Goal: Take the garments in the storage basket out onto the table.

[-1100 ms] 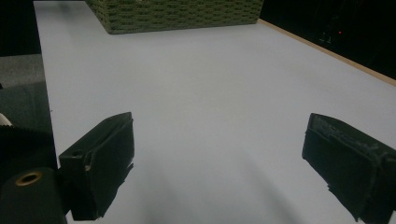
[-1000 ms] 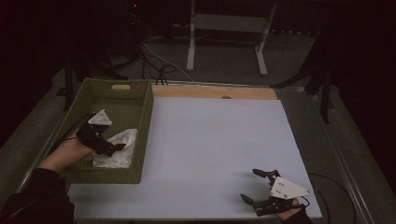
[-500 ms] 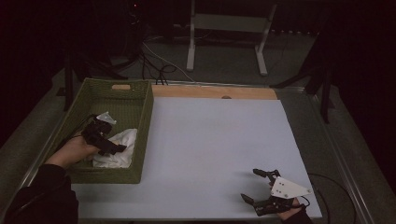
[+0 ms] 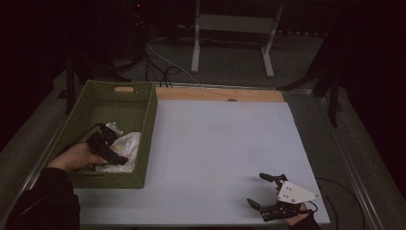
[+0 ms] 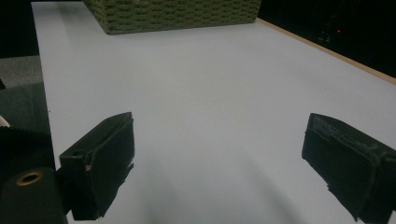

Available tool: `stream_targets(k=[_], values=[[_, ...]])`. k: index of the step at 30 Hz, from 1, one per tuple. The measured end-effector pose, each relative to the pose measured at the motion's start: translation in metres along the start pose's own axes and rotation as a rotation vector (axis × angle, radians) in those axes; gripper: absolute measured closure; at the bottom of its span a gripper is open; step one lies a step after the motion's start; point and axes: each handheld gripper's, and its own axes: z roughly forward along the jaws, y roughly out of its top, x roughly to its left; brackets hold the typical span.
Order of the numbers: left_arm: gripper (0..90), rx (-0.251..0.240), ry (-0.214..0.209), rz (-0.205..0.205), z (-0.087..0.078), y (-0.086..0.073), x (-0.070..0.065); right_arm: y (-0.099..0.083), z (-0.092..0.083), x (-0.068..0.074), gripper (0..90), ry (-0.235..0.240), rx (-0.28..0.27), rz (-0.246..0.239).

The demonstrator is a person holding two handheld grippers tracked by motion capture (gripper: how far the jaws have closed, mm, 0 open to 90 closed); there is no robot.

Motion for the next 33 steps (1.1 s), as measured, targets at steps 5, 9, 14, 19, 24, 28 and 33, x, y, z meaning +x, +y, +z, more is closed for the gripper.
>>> stream_targets(k=[5,9,14,19,24,28,33], values=[[1.2,0.045,0.031,0.002,0.006,0.001,0.002,0.000,0.000,0.000,9.5,0.000,-0.001,0.002],[0.5,0.066,0.040,-0.004,0.010,0.000,0.004,0.000,0.000,0.000,9.5,-0.001,-0.001,0.002],[2.4,0.137,0.015,0.010,0.021,0.000,0.002,0.000,-0.001,0.000,9.5,-0.003,-0.001,0.001],[18.6,0.178,0.003,0.013,0.021,0.004,0.000,0.000,-0.001,0.000,9.5,-0.001,-0.002,-0.001],[53.0,0.170,-0.005,0.079,0.013,0.004,-0.003,0.000,-0.001,0.000,9.5,-0.003,0.000,0.000],[62.4,0.156,-0.001,0.072,0.009,0.002,-0.005,0.001,-0.001,0.000,9.6,-0.006,0.000,0.001],[65.3,0.096,-0.017,0.038,0.000,-0.004,-0.001,0.001,-0.002,0.000,9.5,-0.010,0.001,-0.001]])
